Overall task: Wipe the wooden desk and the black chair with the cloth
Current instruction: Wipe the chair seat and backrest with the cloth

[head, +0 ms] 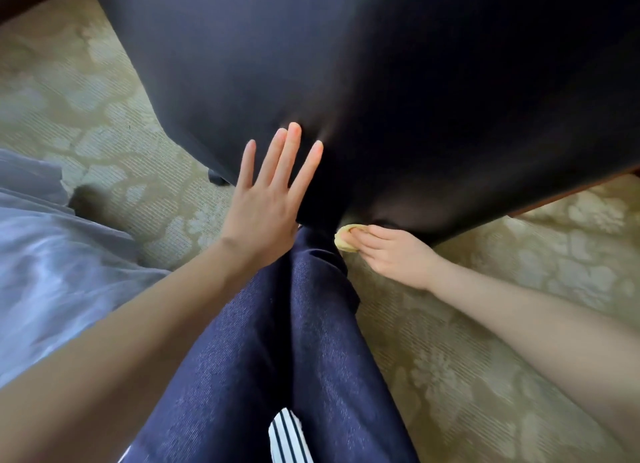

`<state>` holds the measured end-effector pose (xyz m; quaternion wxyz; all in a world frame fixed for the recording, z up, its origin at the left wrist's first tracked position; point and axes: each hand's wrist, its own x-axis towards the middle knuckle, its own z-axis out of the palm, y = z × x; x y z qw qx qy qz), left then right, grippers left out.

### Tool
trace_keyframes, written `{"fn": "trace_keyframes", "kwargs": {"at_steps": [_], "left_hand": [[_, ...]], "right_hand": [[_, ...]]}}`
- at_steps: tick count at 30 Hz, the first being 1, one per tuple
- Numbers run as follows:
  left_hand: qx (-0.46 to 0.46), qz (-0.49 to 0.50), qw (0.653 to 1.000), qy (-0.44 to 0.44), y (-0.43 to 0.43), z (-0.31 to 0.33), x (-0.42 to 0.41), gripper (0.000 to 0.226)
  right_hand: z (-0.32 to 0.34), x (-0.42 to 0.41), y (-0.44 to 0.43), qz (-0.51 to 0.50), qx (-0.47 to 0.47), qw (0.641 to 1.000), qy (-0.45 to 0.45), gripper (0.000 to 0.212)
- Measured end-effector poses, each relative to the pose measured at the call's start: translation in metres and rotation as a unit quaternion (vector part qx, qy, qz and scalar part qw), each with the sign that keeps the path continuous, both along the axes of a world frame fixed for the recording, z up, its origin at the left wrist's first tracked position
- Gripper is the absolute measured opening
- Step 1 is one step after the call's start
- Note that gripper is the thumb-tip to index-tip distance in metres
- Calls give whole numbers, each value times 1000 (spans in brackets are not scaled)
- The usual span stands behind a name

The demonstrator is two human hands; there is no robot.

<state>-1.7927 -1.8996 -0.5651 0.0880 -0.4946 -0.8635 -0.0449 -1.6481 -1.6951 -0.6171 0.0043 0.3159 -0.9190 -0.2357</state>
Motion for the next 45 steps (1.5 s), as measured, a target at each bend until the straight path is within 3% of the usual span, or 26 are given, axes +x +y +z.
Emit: {"fn": "trace_keyframes", "kwargs": {"at_steps": [10, 14, 20, 25, 29, 33, 35, 39, 42, 45], "left_hand": [[-14, -14, 1000, 23, -6, 3, -5, 114], [-29, -30, 999, 26, -14, 8, -14, 113], [-35, -61, 998, -2, -23, 20, -22, 109], [41, -77, 996, -4, -37, 35, -34, 87], [94, -12, 995, -27, -53, 40, -56, 85], [161, 55, 975, -141, -62, 41, -89, 103], [178, 66, 970, -154, -62, 39, -111, 107], [173, 81, 973, -130, -70, 26, -143, 107], [204, 146, 956, -149, -89, 5, -158, 104], [188, 194, 954, -133, -108, -17, -162, 94]], "right_hand": [[17, -2, -3, -37, 30, 995, -83, 24], [50, 6, 4, -34, 31, 999, -12, 17], [107, -1, -3, -35, 0, 994, 101, 31], [140, -24, -21, -33, -39, 985, 166, 24], [158, -61, -47, -26, -70, 969, 237, 25], [172, -121, -85, -36, -100, 945, 308, 33], [174, -154, -104, -48, -110, 939, 324, 31], [175, -202, -132, -88, -83, 946, 301, 30], [166, -238, -151, -121, -53, 958, 254, 40], [150, -270, -168, -132, -7, 963, 234, 36]]}}
